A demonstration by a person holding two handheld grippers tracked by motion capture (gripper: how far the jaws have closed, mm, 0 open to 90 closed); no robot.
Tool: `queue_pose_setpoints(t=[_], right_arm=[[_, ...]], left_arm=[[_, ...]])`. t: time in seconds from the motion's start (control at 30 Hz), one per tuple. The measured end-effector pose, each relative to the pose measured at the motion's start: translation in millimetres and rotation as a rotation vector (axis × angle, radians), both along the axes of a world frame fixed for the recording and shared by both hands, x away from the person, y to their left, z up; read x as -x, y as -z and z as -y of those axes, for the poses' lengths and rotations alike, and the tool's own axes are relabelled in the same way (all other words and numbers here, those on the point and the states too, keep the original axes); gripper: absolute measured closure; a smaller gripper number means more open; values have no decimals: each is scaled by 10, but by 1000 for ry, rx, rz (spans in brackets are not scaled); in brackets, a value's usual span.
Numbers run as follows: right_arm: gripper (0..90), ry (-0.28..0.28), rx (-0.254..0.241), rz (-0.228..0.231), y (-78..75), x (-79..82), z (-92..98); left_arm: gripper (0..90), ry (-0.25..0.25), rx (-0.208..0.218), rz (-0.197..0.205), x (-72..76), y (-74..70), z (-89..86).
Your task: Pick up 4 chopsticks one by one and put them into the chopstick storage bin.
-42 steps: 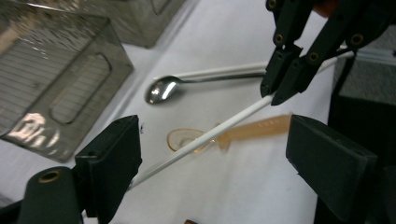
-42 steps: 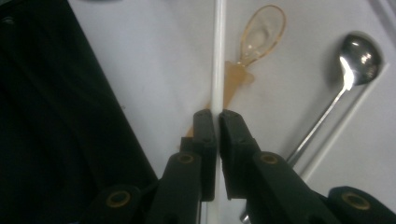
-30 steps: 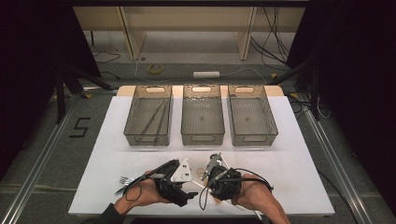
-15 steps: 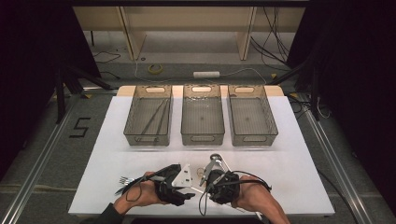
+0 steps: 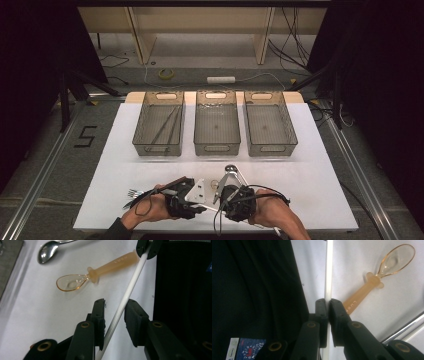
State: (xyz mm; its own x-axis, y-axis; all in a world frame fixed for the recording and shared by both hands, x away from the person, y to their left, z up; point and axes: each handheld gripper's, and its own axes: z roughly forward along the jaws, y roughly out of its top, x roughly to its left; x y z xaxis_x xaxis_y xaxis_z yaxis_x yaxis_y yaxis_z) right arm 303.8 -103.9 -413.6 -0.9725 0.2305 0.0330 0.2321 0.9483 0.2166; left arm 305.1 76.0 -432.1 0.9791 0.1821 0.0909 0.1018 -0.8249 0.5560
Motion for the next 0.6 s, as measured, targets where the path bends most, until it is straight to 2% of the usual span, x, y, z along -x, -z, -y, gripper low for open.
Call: queue_pose_setpoints(t=[0.2, 0.37, 0.43, 0.47, 0.5, 0.53, 0.6], right_arm=[[858, -19, 6, -3, 13, 20, -16], [846, -70, 21, 1, 19, 49, -16], [811, -61, 14, 15, 27, 33, 3], [797, -52, 6, 12, 26, 19, 21], [762, -39, 2, -2, 2, 0, 42], [712, -28, -21, 3, -18, -21, 71], [686, 19, -67, 16, -77, -49, 129]], left_arm=[[730, 26, -30, -34, 4, 23, 4], [795, 104, -48, -63, 50, 43, 14], [840, 143, -30, -78, 80, 30, 16], [848, 136, -22, -76, 90, 19, 19], [850, 140, -35, -61, 86, 5, 13], [851, 138, -34, -50, 82, -1, 2], [851, 116, -10, -55, 67, -12, -27]])
